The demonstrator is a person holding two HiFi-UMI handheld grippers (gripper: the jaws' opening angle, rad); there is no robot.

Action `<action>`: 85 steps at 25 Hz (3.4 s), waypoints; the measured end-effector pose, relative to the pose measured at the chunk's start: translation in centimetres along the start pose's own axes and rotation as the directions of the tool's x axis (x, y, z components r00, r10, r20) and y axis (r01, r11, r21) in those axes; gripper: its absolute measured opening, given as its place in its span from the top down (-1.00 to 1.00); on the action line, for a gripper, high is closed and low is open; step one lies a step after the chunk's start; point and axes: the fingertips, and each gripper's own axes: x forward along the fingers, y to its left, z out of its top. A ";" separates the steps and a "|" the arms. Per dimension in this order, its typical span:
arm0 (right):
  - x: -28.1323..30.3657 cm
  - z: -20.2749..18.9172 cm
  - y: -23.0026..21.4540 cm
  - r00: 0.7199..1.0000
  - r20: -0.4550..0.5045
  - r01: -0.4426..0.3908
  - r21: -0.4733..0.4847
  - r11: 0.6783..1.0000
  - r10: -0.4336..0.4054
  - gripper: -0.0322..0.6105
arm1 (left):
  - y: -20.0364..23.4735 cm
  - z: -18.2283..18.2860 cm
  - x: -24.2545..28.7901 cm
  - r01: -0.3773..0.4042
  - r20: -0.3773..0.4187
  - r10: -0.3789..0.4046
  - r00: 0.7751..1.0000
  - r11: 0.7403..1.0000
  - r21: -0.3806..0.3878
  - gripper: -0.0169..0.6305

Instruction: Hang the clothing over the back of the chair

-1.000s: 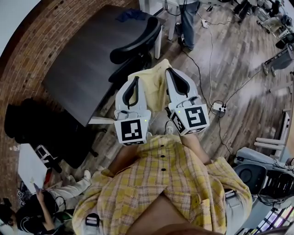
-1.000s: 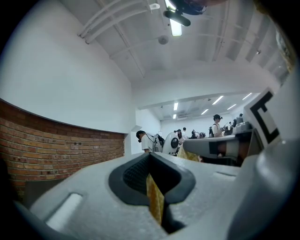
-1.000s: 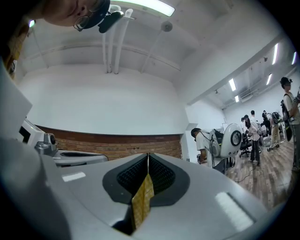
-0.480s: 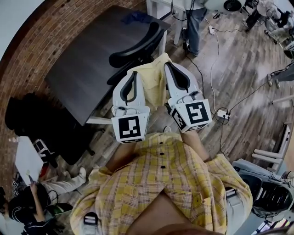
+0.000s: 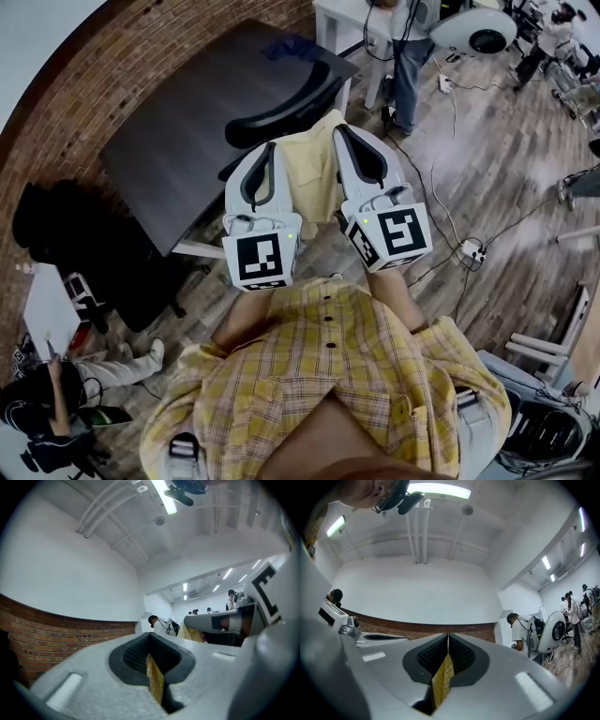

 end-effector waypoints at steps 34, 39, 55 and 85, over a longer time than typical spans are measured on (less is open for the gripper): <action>9.2 5.4 -0.8 0.994 0.113 -0.001 -0.055 0.998 0.007 0.86 | 6.3 5.1 6.5 -0.059 0.080 0.056 0.995 0.998 0.032 0.95; 10.7 5.8 -1.1 0.993 0.116 0.002 -0.072 0.997 0.007 0.86 | 7.3 5.3 7.6 -0.061 0.082 0.058 0.995 0.998 0.034 0.95; 13.9 7.4 -3.6 0.989 0.144 0.031 -0.103 0.994 -0.016 0.86 | 8.5 6.6 10.8 -0.062 0.107 0.057 0.993 0.997 0.049 0.95; 24.5 4.5 -6.5 0.994 0.106 0.007 -0.112 0.994 0.005 0.86 | 14.4 3.9 19.4 -0.120 0.058 0.119 0.991 0.993 0.017 0.95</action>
